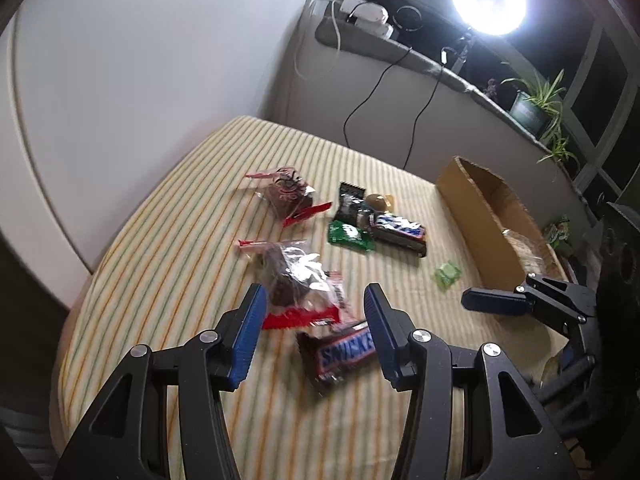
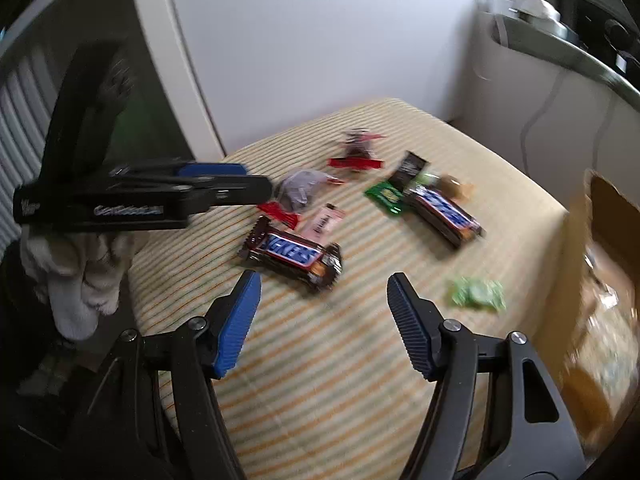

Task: Organize snacks
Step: 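Grasp the bagged brown treat with the left tool while the right tool grasps a Snickers bar, then carry the bagged treat with the left tool and the Snickers with the right tool toward the box, then open both tools to drop the bagged treat and Snickers into the box, then grasp the pink candy bar with the left tool while the right tool grasps the blue-wrapped chocolate bar, then carry the pink bar with the left tool and the chocolate bar with the right tool into the box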

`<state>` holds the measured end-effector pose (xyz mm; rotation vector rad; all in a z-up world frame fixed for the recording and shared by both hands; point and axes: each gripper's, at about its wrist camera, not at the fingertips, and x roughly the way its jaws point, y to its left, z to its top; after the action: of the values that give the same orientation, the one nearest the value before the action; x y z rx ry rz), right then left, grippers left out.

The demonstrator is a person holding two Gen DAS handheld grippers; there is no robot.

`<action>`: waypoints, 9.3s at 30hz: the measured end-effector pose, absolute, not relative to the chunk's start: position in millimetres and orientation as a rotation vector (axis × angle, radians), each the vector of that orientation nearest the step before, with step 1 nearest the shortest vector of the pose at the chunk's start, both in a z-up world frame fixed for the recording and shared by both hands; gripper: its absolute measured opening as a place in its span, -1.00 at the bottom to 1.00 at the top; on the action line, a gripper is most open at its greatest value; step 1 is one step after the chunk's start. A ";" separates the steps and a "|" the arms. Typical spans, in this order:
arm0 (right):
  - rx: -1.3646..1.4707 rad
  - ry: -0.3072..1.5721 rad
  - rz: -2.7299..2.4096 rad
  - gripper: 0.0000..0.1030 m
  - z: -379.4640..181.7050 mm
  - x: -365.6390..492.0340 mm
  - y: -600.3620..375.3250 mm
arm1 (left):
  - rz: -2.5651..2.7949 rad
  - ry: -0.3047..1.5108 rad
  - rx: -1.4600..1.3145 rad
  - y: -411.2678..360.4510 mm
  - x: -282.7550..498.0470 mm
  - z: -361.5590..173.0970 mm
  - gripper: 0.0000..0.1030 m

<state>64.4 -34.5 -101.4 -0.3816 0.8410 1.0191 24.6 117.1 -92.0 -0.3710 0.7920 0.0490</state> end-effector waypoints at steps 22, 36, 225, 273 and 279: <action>-0.598 0.853 1.203 0.33 -142.9 76.9 42.4 | 0.016 0.889 -0.365 134.0 56.8 -118.5 -0.08; -0.662 0.894 1.230 -0.21 -149.4 76.8 46.5 | 0.035 0.899 -0.332 135.1 59.1 -123.7 -0.20; -0.810 1.094 0.801 -0.02 -141.4 200.1 30.2 | 0.012 0.924 -0.150 65.4 73.7 -123.7 -0.55; -0.392 0.933 0.614 -0.41 -44.6 202.0 -171.9 | -0.197 0.772 -0.158 -26.4 106.6 -52.5 -0.65; -0.363 0.945 0.552 -0.41 -52.0 211.4 -211.3 | -0.258 0.772 -0.129 -62.2 118.3 -47.1 -0.65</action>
<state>211.4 -211.3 -52.0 -0.3635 0.9447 0.5520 118.3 -62.2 -47.1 -0.1285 0.7721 -0.2577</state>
